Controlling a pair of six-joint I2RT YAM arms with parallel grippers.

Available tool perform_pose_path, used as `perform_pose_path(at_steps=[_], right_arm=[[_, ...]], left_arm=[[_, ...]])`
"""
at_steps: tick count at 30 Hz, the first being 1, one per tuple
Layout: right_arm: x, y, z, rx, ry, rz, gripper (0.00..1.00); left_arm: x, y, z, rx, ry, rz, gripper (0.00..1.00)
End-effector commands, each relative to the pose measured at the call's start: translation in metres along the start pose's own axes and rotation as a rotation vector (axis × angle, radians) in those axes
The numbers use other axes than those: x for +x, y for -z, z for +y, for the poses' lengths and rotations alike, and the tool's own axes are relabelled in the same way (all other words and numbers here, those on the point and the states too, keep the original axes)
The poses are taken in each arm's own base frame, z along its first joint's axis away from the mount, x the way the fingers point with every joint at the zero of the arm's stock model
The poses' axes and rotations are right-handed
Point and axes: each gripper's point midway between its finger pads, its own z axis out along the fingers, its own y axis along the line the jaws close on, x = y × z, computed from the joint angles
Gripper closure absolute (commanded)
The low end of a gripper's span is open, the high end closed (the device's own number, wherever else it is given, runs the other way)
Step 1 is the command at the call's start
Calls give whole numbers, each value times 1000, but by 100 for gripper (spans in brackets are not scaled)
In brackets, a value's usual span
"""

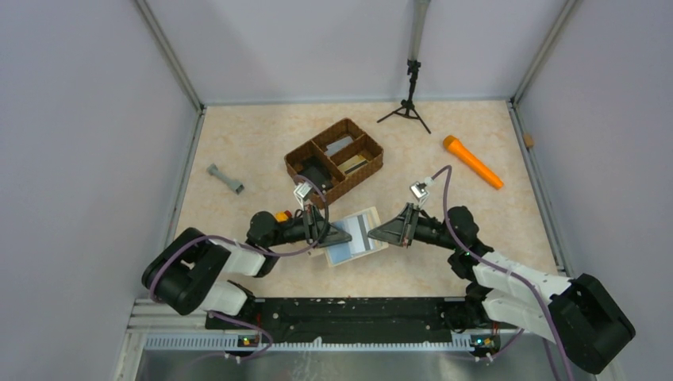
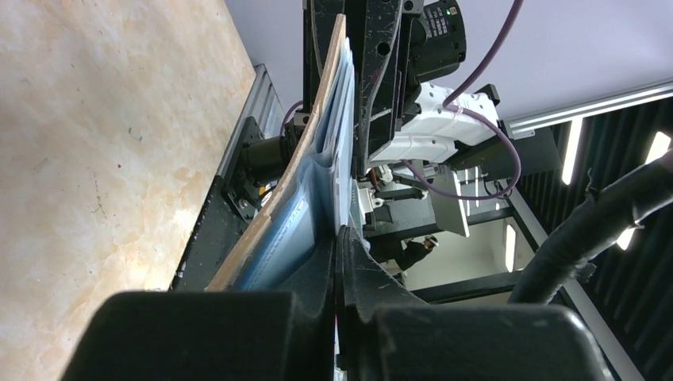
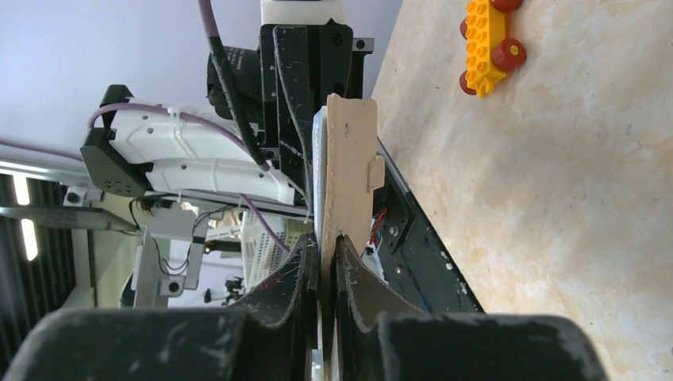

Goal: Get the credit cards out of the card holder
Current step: Remove the credit card from the card holder, then place the credit card in the storage box.

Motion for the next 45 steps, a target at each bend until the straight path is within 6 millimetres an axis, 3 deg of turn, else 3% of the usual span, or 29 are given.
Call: perform_pose_path(at_steps=[1, 21, 28, 31, 39, 45], right_arm=[[-5, 3, 10, -39, 35, -20, 100], [-21, 16, 6, -11, 43, -68, 100], [-48, 34, -21, 176, 97, -148, 100], [-58, 41, -36, 313, 166, -162, 100], [-69, 56, -51, 478, 266, -181, 100], [-75, 64, -54, 537, 333, -182, 100]], left_arm=[[2, 6, -13, 38, -75, -1, 100], [-4, 21, -3, -55, -121, -36, 100], [-20, 31, 5, -157, -137, -85, 100], [-34, 33, 12, -257, -147, -116, 100], [-104, 44, 12, -608, -317, -259, 100], [-157, 52, 17, -875, -463, -221, 100]])
